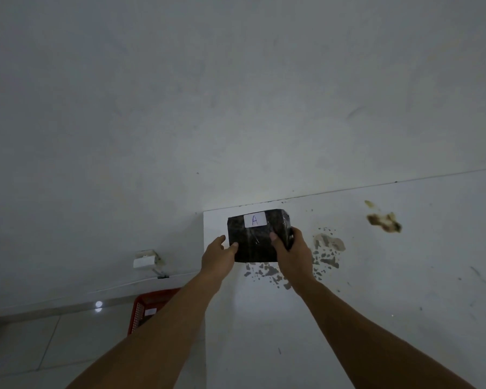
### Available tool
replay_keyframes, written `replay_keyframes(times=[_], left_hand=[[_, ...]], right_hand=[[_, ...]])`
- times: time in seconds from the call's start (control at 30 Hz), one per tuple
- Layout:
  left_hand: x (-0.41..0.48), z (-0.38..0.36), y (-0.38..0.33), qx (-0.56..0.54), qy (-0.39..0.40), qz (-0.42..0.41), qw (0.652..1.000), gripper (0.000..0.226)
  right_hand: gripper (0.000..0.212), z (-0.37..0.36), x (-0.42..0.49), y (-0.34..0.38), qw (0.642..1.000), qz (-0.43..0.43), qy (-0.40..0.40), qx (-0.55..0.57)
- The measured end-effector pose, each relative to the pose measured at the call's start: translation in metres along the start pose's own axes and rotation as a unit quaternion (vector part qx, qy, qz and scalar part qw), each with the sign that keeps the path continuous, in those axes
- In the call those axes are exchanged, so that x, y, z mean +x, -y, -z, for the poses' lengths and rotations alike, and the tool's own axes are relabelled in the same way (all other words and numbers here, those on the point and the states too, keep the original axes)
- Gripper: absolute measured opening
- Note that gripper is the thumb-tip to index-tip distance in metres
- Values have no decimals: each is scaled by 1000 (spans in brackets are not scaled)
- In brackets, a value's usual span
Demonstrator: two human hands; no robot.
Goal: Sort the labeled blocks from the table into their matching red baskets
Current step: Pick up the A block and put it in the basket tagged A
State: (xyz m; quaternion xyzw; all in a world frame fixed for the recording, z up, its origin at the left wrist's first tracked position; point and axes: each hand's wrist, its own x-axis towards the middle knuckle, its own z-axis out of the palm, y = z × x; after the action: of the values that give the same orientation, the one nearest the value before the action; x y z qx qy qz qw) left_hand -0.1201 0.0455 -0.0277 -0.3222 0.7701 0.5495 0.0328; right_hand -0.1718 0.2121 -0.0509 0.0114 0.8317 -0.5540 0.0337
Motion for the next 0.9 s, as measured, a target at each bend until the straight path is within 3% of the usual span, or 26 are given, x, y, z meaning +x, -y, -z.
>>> replay_keyframes(times=[0.1, 0.23, 0.33, 0.4, 0.6, 0.77, 0.9], left_hand=[[3, 1, 0, -19, 8, 1, 1000, 64], [6, 8, -3, -82, 43, -21, 996, 38], [7, 12, -8, -138, 44, -38, 989, 23], [6, 12, -9, -176, 29, -44, 983, 18], [-3, 4, -5, -255, 47, -75, 963, 33], [-7, 4, 4, -290, 11, -92, 953, 26], [-8, 6, 10, -306, -12, -102, 946, 24]], right_hand=[[42, 0, 2, 1, 998, -24, 11, 62], [39, 5, 10, 4, 967, -89, 46, 235], [28, 13, 16, 5, 945, -111, 68, 299], [23, 17, 19, 4, 938, -123, 79, 315], [31, 19, 17, 0, 920, -151, 94, 348], [39, 20, 13, 3, 926, -118, 111, 341], [13, 19, 11, 10, 942, -87, 128, 297]])
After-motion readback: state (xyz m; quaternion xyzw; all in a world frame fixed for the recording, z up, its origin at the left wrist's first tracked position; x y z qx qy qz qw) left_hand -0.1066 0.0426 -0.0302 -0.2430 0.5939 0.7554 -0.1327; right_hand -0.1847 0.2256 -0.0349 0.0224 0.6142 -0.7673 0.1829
